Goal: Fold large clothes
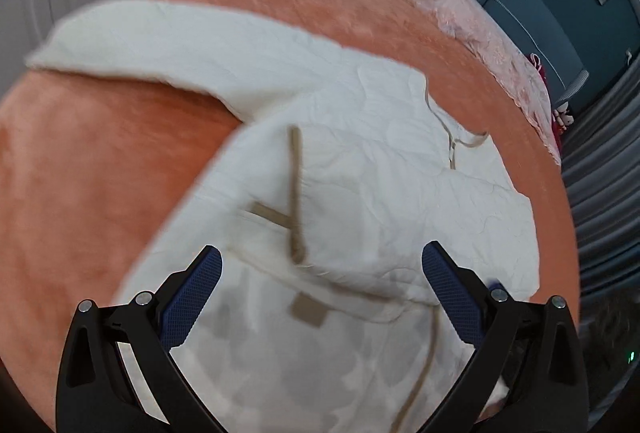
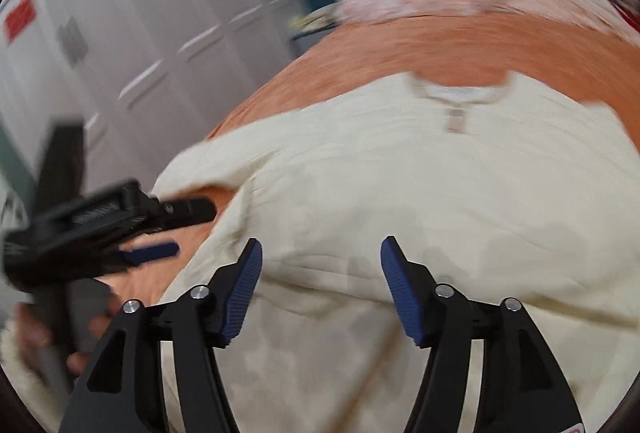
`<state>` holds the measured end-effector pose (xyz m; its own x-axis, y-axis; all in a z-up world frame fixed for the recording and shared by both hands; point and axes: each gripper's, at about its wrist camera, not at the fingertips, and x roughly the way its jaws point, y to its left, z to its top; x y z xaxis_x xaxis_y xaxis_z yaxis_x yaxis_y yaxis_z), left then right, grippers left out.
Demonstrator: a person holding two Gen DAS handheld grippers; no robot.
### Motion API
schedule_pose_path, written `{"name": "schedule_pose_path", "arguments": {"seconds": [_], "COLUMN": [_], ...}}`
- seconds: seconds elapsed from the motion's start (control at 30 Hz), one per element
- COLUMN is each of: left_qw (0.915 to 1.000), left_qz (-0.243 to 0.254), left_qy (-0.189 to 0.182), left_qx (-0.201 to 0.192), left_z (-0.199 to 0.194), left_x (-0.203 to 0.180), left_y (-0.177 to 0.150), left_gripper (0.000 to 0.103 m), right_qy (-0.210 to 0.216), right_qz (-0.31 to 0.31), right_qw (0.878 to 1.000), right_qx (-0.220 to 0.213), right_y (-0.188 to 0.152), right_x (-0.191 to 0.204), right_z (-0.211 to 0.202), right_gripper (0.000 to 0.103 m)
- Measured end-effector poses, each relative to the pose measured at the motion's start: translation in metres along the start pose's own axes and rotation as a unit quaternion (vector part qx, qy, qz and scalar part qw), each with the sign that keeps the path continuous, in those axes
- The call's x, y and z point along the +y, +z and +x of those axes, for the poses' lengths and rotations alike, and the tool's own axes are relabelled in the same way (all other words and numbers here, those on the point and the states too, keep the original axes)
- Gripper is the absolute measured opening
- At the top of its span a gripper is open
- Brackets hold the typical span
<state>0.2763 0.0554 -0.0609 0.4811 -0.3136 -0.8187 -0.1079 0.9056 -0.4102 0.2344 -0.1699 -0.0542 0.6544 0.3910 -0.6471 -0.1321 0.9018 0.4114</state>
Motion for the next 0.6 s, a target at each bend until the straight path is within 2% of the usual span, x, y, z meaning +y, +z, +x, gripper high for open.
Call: {"name": "schedule_pose_path", "arguments": {"seconds": [0.1, 0.13, 0.23, 0.3, 0.37, 0.4, 0.43, 0.47, 0.5, 0.57, 0.6], "left_qw": [0.9992, 0.9987, 0.9984, 0.9988, 0.9987, 0.9988, 0.9989, 0.999, 0.9993, 0.9991, 0.9987], "left_qz": [-0.018, -0.024, -0.033, -0.026, -0.017, -0.011, -0.004, 0.003, 0.016, 0.039, 0.047], "left_qy": [-0.008, -0.004, -0.003, 0.0, 0.007, 0.01, 0.012, 0.012, 0.011, 0.017, 0.015], "left_qx": [0.034, 0.044, 0.046, 0.041, 0.046, 0.046, 0.046, 0.044, 0.032, -0.002, -0.016], "left_z": [0.033, 0.041, 0.056, 0.06, 0.063, 0.064, 0.063, 0.062, 0.057, 0.041, 0.034], "left_x": [-0.003, -0.003, -0.006, -0.01, -0.015, -0.019, -0.021, -0.024, -0.03, -0.04, -0.043], "left_y": [0.002, 0.003, 0.004, 0.007, 0.012, 0.016, 0.02, 0.024, 0.032, 0.044, 0.048], "left_gripper": [0.098, 0.097, 0.095, 0.081, 0.051, 0.041, 0.017, 0.011, 0.009, 0.006, 0.006], "right_qy": [-0.041, -0.07, -0.101, -0.112, -0.114, -0.111, -0.111, -0.11, -0.113, -0.125, -0.126], "right_qz": [0.093, 0.133, 0.214, 0.251, 0.29, 0.303, 0.315, 0.319, 0.32, 0.296, 0.283], "right_qw": [0.995, 0.988, 0.971, 0.96, 0.948, 0.945, 0.941, 0.94, 0.939, 0.944, 0.947], "right_qx": [-0.022, -0.025, -0.043, -0.052, -0.057, -0.055, -0.053, -0.054, -0.054, -0.068, -0.087], "right_y": [-0.001, -0.002, -0.002, -0.002, -0.001, 0.001, 0.003, 0.004, 0.008, 0.022, 0.025], "right_x": [-0.062, -0.091, -0.15, -0.176, -0.202, -0.21, -0.219, -0.222, -0.224, -0.218, -0.215], "right_z": [-0.031, -0.041, -0.061, -0.067, -0.067, -0.064, -0.06, -0.058, -0.055, -0.06, -0.065], "right_gripper": [0.063, 0.063, 0.063, 0.063, 0.063, 0.063, 0.062, 0.051, 0.027, 0.013, 0.011]}}
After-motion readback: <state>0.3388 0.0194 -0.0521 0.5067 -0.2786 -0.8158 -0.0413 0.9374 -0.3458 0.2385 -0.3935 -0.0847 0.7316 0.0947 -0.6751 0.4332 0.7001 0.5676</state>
